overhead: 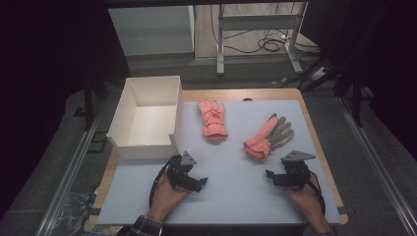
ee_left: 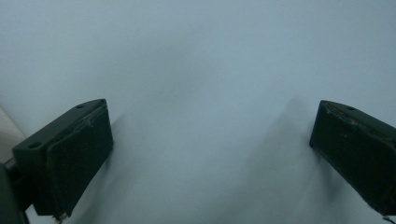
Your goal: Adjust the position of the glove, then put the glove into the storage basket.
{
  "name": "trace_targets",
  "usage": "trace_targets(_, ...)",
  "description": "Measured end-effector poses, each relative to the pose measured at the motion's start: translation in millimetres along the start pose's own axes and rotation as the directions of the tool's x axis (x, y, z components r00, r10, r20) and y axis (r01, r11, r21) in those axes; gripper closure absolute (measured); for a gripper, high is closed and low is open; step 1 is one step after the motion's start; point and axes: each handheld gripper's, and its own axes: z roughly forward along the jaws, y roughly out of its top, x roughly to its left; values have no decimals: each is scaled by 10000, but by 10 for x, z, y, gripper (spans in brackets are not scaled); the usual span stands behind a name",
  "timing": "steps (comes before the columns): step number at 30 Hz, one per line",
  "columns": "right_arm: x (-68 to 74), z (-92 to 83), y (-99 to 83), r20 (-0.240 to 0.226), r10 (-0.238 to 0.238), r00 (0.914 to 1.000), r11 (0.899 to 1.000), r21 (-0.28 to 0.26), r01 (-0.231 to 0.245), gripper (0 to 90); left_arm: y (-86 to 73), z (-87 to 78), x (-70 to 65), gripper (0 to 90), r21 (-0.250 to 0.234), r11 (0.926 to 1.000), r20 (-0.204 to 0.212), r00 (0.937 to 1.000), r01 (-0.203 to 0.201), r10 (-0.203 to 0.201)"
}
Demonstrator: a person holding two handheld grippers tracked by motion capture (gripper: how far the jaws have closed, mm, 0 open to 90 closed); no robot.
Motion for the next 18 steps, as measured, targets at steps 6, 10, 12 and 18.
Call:
trace_targets(6, -3, 4, 6, 16, 45, 10000, 10000, 73, -45, 163, 0, -1, -2, 0, 23, 10000, -24, 10000, -17, 17)
trace_targets(10, -2, 12, 11, 110, 60, 9999, 9999, 153, -62, 135, 4, -3, 3, 0, 102, 9999, -5, 10000, -59, 59)
trace_targets(12, -2, 12, 12, 108, 62, 9999, 9998, 162, -63, 134, 4, -3, 3, 0, 101, 9999, -8, 10000, -60, 60)
trace_targets(18, -3, 12, 14, 82, 68, 9999, 9998, 175, -70, 134, 1, -2, 6, 0, 45, 10000, 13, 10000, -35, 35)
